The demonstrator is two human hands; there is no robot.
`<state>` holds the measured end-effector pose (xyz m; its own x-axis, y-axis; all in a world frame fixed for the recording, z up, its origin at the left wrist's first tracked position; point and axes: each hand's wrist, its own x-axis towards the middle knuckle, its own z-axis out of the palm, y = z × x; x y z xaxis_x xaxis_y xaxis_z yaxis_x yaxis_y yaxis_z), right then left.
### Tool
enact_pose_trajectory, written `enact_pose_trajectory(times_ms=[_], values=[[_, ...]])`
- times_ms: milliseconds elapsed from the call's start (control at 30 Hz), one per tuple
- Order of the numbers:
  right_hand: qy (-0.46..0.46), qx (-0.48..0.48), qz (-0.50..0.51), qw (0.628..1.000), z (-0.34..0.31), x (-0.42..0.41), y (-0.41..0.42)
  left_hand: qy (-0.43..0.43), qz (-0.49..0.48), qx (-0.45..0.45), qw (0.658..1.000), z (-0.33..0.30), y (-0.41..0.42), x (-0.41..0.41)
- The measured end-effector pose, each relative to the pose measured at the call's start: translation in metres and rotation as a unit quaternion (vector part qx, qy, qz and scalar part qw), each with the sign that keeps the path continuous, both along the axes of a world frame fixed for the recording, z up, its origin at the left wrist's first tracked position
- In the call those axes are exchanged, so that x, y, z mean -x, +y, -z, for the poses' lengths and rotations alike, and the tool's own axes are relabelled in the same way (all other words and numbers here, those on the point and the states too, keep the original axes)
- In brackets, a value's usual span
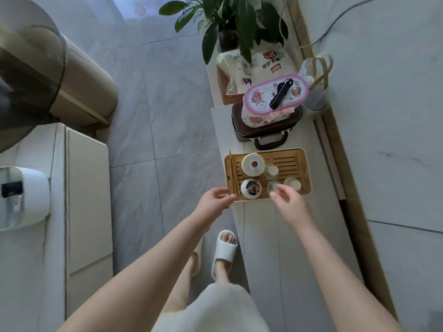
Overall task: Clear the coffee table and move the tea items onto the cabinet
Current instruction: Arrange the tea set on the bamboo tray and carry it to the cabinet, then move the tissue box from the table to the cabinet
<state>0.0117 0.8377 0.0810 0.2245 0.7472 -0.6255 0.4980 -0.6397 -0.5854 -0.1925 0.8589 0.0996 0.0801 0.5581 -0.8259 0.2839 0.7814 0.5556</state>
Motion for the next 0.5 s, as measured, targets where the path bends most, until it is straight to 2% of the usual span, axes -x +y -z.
enact_pose_trajectory(times_ms=[233,367,500], values=[[-0.024,-0.039,-0.172,0.984,-0.085,0.087,-0.019,0.097,-0.006,-0.054,0.994,-0.074,-0.046,0.075],[-0.020,-0.058,-0.293,0.954,-0.116,0.146,-0.021,0.157,-0.049,-0.068,0.984,-0.104,-0.078,0.121],[-0.028,-0.067,-0.395,0.916,-0.137,0.201,-0.029,0.166,-0.120,-0.077,0.976,-0.124,-0.116,0.161]])
